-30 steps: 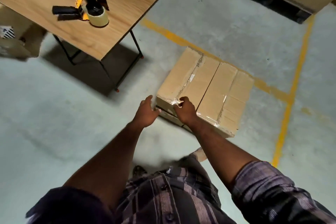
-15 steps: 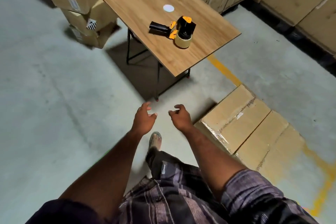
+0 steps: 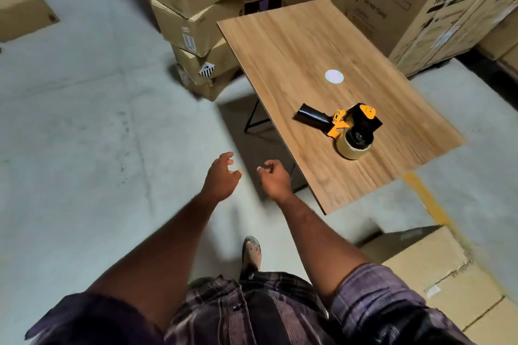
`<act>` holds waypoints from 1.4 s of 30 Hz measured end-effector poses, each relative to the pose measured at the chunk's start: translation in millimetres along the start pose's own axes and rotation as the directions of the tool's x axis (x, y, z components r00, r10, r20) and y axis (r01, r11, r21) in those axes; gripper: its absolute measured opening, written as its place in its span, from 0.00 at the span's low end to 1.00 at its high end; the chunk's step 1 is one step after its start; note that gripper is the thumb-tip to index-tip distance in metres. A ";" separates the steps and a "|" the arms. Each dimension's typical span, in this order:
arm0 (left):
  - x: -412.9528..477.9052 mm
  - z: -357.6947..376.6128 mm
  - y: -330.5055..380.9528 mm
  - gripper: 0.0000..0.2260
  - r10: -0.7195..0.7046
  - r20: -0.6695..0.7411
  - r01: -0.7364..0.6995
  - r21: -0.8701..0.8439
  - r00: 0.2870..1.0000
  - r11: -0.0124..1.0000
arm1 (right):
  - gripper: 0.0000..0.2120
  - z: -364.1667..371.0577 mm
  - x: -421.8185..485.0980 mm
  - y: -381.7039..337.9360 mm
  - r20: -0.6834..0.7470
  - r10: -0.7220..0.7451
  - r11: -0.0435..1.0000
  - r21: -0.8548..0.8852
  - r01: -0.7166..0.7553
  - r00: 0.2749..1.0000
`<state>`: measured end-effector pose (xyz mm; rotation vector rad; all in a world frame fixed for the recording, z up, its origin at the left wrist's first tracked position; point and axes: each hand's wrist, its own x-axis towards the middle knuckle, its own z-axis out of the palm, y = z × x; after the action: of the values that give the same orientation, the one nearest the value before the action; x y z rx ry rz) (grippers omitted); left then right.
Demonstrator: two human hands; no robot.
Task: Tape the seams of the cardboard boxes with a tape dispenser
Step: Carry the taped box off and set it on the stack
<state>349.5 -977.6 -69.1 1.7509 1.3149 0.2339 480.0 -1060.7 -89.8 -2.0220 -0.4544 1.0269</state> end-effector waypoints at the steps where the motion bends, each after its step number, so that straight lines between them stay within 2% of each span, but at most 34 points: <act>1: 13.5 -8.0 6.4 0.24 -0.007 -0.014 0.007 0.002 1.000 1.000 | 0.15 1.3 12.6 -12.5 0.007 -0.011 1.000 -0.025 0.011 1.000; 6: 74.5 -39.5 18.3 0.23 0.019 -0.015 -0.018 0.033 1.000 0.999 | 0.12 10.6 66.3 -69.4 0.036 -0.129 0.982 -0.137 0.133 0.991; 12: 145.0 -76.8 16.5 0.23 -0.025 -0.041 0.024 -0.017 0.999 1.000 | 0.08 44.9 124.8 -111.6 0.007 -0.134 0.983 -0.129 0.134 0.991; 19: 250.3 -149.2 -7.7 0.23 -0.047 -0.037 0.042 -0.131 0.998 0.991 | 0.06 130.2 199.9 -178.7 -0.017 -0.105 0.987 -0.120 0.103 0.994; 22: 298.4 -198.9 -22.0 0.23 -0.046 -0.044 0.037 -0.174 0.998 0.984 | 0.02 177.8 232.5 -219.1 -0.015 -0.095 0.989 -0.115 0.093 0.995; 25: 350.7 -259.9 -28.6 0.23 -0.055 -0.062 0.039 -0.226 0.997 0.973 | 0.03 226.7 263.4 -271.7 -0.019 -0.112 0.987 -0.114 0.109 0.994; 30: 423.9 -338.1 -19.7 0.23 -0.020 -0.084 -0.004 -0.268 0.996 0.963 | 0.03 277.1 308.5 -349.8 -0.064 -0.142 0.988 -0.075 0.137 0.988; 34: 481.5 -376.5 -4.8 0.23 0.033 -0.076 -0.054 -0.293 0.997 0.955 | 0.06 290.6 346.4 -404.9 -0.102 -0.163 0.985 -0.068 0.157 0.981; 39: 574.8 -414.4 25.9 0.23 0.100 -0.070 -0.116 -0.285 0.993 0.952 | 0.02 303.2 425.9 -463.9 -0.161 -0.161 0.987 -0.040 0.156 0.974; 42: 639.3 -435.5 53.7 0.23 0.164 -0.065 -0.175 -0.252 0.984 0.952 | 0.07 303.3 474.9 -509.3 -0.197 -0.193 0.981 -0.019 0.193 0.961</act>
<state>382.3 -205.8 -2.3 1.6435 1.1097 0.5193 546.2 -306.3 -32.1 -2.0103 -0.5331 0.6998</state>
